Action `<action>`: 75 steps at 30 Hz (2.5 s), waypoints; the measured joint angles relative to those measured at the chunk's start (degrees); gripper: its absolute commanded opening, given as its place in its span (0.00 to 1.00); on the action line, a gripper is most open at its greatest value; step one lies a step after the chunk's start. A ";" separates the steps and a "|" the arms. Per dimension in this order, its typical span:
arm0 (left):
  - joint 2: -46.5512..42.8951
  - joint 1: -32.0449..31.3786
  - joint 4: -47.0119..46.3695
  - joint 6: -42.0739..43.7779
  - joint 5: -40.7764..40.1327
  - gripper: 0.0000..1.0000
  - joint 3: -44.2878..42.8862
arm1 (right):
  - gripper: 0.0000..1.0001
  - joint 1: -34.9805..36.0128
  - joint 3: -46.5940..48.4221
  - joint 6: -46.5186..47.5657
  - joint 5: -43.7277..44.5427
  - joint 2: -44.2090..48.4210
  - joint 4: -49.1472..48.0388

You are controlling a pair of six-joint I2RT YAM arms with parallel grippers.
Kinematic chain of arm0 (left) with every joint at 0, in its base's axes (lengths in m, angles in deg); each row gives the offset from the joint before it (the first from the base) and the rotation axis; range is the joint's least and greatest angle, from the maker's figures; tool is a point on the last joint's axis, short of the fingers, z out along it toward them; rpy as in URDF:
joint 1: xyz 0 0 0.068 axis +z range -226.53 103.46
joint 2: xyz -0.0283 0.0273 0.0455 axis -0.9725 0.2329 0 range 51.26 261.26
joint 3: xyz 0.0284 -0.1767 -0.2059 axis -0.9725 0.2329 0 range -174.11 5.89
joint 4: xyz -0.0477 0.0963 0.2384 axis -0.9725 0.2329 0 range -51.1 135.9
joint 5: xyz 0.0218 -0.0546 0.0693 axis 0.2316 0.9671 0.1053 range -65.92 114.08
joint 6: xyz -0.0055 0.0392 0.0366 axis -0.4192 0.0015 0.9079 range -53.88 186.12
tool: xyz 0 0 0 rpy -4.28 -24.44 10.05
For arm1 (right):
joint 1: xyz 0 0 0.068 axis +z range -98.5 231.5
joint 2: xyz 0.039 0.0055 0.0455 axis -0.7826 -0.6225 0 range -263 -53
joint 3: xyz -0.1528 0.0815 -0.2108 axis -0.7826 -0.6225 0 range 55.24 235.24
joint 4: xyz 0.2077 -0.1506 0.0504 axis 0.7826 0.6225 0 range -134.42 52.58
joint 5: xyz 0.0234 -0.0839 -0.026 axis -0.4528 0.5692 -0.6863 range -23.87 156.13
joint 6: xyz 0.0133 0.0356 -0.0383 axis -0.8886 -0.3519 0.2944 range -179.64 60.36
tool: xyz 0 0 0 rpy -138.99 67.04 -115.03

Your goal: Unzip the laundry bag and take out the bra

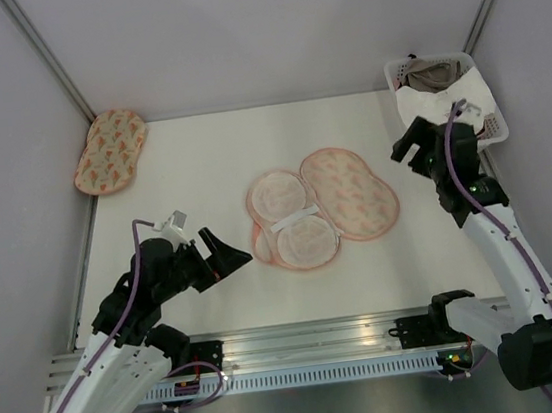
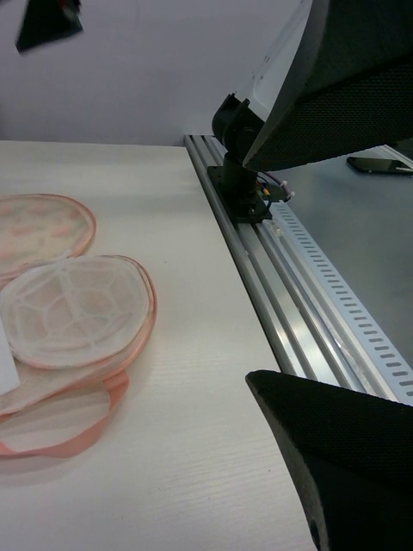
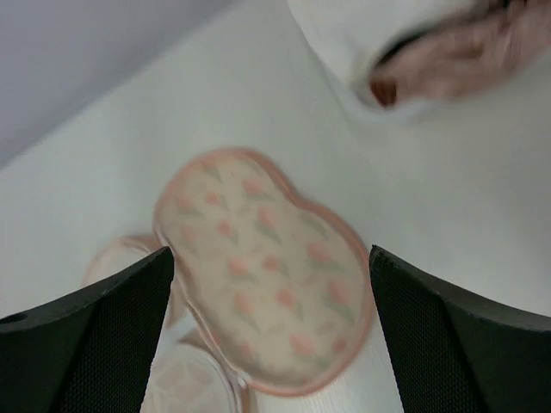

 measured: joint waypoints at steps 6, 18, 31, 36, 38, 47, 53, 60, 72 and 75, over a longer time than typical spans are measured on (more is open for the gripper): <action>-1.60 0.00 -0.15 -0.02 0.68 1.00 1.44 | 0.98 0.46 -23.41 -7.17 -4.87 2.91 3.93; -2.49 0.00 -0.13 -0.02 0.81 1.00 1.57 | 0.94 0.63 -35.93 -19.32 -12.28 -3.26 -11.63; -2.75 0.00 0.63 -0.02 0.68 1.00 1.55 | 0.01 0.61 -34.60 -23.82 -11.17 -22.16 -34.77; -4.79 0.00 3.48 -0.02 -0.46 1.00 0.04 | 0.00 0.74 -33.09 -21.46 -10.73 -23.23 -35.08; -6.05 0.00 4.37 0.00 -1.38 1.00 -1.16 | 0.01 0.76 -33.09 -19.23 -9.11 -19.06 -31.32; -9.60 0.00 8.79 0.00 -6.21 1.00 -6.34 | 0.01 9.42 -22.51 -3.34 -0.72 -2.47 -16.76; -14.99 -0.02 11.89 -0.15 -10.29 0.99 -8.61 | 0.00 30.75 -15.69 10.67 0.87 -3.67 -15.19; -18.84 -0.02 15.82 -1.27 -13.27 1.00 -8.98 | 0.21 55.84 -8.92 21.44 -0.02 -20.13 -6.86; -19.87 -0.02 18.16 -1.90 -14.67 1.00 -9.01 | 0.98 64.94 -9.81 16.39 5.22 -8.00 0.57; -18.97 -0.02 16.96 -1.81 -12.76 1.00 -8.96 | 0.98 62.03 -7.58 13.00 7.74 -0.09 0.81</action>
